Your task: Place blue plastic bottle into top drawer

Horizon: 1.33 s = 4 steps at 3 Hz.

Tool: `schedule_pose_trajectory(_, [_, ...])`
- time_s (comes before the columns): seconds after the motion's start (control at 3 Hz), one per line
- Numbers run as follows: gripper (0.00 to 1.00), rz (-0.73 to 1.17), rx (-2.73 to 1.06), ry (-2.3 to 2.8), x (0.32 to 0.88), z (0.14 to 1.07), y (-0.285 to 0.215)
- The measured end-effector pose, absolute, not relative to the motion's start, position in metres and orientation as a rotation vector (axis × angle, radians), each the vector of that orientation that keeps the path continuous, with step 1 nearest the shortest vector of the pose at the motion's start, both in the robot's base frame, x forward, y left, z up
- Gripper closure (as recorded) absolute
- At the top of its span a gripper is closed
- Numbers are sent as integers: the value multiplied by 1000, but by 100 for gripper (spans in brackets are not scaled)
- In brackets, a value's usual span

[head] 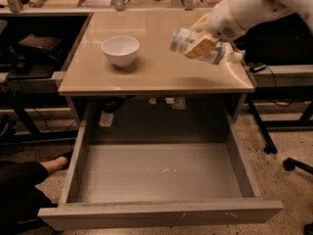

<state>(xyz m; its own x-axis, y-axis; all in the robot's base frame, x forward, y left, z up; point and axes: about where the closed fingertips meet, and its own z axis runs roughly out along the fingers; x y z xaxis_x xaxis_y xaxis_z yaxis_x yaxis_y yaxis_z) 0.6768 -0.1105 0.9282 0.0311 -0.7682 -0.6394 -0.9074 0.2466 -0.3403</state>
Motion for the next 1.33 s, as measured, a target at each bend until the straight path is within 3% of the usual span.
schedule_pose_trajectory(0.33, [100,112,-1464,1803,608,975,-122])
schedule_pose_trajectory(0.67, [100,68,-1499,1814,573,984,-115])
schedule_pose_trajectory(1.33, [100,22,-1499,1829,557,971,-110])
